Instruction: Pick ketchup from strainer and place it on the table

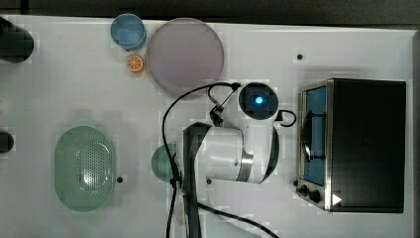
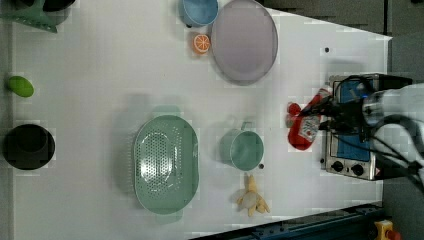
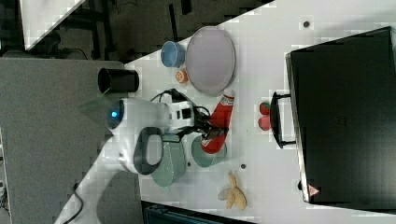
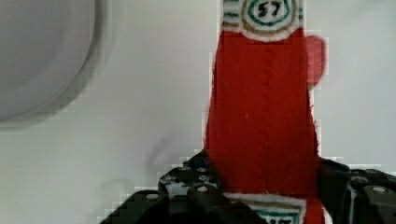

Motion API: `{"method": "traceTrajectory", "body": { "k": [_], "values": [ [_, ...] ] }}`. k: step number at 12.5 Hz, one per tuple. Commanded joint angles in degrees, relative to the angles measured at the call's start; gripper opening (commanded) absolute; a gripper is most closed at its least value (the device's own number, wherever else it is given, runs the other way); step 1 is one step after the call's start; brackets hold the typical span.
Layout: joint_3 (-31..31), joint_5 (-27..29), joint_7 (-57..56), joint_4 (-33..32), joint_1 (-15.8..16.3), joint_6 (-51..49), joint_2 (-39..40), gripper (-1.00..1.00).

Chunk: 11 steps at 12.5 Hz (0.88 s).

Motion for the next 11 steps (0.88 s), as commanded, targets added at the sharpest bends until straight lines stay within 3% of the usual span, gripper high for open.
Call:
{"method": "traceTrajectory", "body": {
  "k": [1, 3, 6, 7, 11],
  "values": [
    [0.3, -0.2, -2.0, -1.9, 1.3, 5.7, 1.6, 0.21],
    [-0.3, -3.2, -2.0, -2.5, 1.2, 8.2, 4.0, 0.27],
    [-0.5, -6.6, -2.0, -2.3, 1.2, 9.4, 4.9, 0.91],
    [-0.2, -6.4, -2.0, -2.1, 1.2, 9.2, 4.1, 1.00],
    [1.6, -3.6, 0.9, 1.6, 1.3, 7.6, -2.3, 1.00]
  ]
}}
